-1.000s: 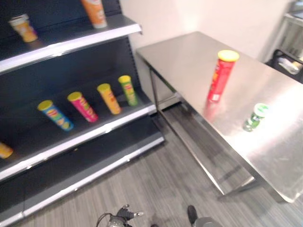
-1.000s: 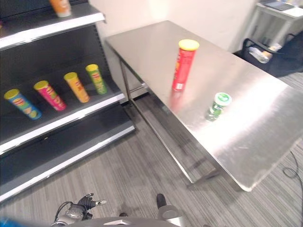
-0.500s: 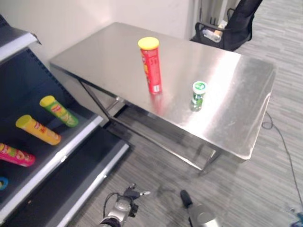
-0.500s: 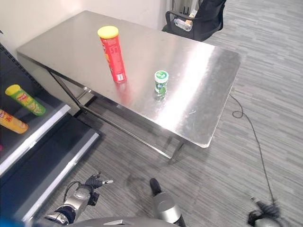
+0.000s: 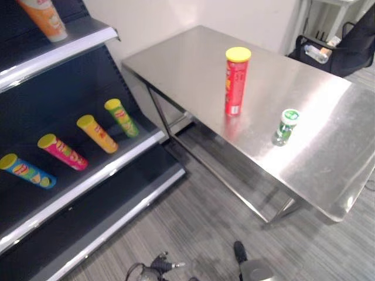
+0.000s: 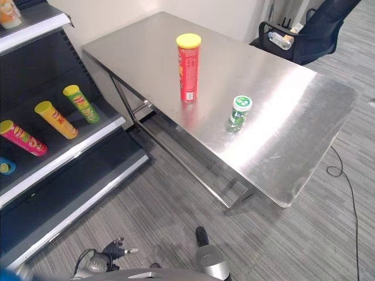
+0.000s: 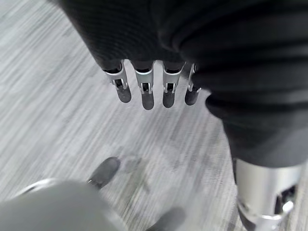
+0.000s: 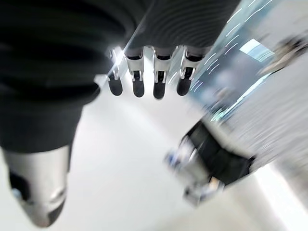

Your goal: Put the goods on the table back onto the shelves and tidy them up.

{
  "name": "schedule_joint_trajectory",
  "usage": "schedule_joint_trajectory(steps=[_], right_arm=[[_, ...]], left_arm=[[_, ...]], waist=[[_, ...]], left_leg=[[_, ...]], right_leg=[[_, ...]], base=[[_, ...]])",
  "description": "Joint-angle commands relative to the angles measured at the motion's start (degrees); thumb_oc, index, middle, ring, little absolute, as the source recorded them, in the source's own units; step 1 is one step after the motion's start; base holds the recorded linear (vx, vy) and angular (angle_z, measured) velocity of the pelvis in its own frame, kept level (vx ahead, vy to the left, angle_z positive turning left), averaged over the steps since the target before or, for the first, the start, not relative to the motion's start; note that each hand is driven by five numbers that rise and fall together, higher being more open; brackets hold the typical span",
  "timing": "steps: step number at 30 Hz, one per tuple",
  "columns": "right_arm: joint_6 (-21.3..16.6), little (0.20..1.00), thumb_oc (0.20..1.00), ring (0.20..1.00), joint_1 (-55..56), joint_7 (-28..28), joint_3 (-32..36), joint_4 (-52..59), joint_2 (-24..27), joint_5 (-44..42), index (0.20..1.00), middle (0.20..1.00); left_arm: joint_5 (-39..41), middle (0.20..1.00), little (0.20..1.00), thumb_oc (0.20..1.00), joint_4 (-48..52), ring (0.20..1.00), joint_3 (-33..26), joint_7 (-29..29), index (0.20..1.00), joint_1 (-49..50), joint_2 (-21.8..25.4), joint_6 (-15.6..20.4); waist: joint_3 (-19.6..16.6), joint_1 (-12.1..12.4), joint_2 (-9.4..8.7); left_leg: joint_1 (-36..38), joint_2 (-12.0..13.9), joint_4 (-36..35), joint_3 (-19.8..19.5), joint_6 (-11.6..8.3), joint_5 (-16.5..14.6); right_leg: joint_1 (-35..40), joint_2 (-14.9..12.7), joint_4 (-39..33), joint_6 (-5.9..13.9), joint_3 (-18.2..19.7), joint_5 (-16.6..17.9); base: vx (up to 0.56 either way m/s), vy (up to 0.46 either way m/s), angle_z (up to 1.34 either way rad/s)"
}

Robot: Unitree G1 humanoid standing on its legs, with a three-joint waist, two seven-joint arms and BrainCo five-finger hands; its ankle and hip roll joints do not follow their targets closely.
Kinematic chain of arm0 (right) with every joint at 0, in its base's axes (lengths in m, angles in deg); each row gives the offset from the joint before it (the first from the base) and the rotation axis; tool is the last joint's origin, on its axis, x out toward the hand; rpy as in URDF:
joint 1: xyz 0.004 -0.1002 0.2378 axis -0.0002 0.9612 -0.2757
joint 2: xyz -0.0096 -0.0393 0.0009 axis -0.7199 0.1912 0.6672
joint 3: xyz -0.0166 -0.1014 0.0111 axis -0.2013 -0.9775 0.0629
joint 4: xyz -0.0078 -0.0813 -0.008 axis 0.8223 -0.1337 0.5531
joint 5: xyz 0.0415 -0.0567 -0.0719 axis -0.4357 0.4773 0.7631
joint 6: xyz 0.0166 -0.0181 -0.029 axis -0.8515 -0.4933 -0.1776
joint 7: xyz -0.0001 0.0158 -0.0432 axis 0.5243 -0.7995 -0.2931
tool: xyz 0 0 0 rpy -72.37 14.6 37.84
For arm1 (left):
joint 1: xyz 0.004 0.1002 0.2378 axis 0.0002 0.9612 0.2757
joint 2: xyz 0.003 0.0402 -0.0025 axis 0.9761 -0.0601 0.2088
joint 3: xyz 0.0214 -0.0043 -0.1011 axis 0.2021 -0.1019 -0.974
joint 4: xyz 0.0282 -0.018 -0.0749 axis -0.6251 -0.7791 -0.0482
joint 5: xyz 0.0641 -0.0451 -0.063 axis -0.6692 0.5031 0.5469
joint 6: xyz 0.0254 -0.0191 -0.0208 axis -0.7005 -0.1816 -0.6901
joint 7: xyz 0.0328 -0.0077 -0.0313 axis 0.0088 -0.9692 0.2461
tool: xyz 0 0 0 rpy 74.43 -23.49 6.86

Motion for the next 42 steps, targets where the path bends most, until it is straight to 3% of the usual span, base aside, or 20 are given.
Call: schedule_joint_trajectory(steps=[1, 8, 21, 42], right_arm=[[0.63, 1.000, 1.000, 1.000, -7.51, -3.87, -6.75, -6.46, 0.68, 2.48, 1.000, 1.000], [2.17, 1.000, 1.000, 1.000, -17.36, -8.68, -22.64, -15.01, 0.49, 3.09, 1.000, 1.000], [3.32, 1.000, 1.000, 1.000, -25.34, -9.05, -34.00, -23.34, -1.84, 8.51, 1.000, 1.000], [3.01, 1.000, 1.000, 1.000, -29.40, -6.45, -38.34, -24.36, -5.83, 12.78, 1.000, 1.000]], left_arm=[[0.17, 1.000, 1.000, 1.000, -1.92, 1.000, 0.19, -0.11, 1.000, -4.31, 4.70, 0.56], [1.64, 1.000, 1.000, 1.000, -2.84, 1.000, -0.40, -0.25, 1.000, -2.79, 5.07, 0.22], [2.98, 1.000, 1.000, 1.000, -2.03, 1.000, 1.06, -0.19, 1.000, -1.90, 4.59, 0.53], [3.61, 1.000, 1.000, 1.000, -2.03, 1.000, 1.05, 0.35, 1.000, -0.48, 4.22, 0.74]], waist=[[0.19, 3.06, -4.95], [0.57, 5.22, -4.91], [0.84, 7.09, -4.05], [0.89, 8.58, -3.31]], left_leg=[[-0.26, 0.59, 1.63, 1.02, -2.55, -2.05], [-0.65, 1.16, 2.12, -1.19, -3.41, -1.22], [-1.40, 1.52, 2.45, -3.85, -4.08, -0.15], [-1.36, 1.67, 2.14, -6.06, -4.22, 0.36]], right_leg=[[3.21, -2.86, 4.33, 4.86, 2.89, -10.79], [5.34, -2.66, 3.61, 3.99, 0.06, -11.68], [7.07, -1.97, 2.76, 3.30, -2.72, -12.38], [8.37, -1.51, 2.25, 2.77, -4.69, -13.13]], base=[[-0.01, -0.098, 0.17], [0.00, -0.083, 0.26], [0.02, -0.053, 0.11], [0.01, -0.022, 0.07]])
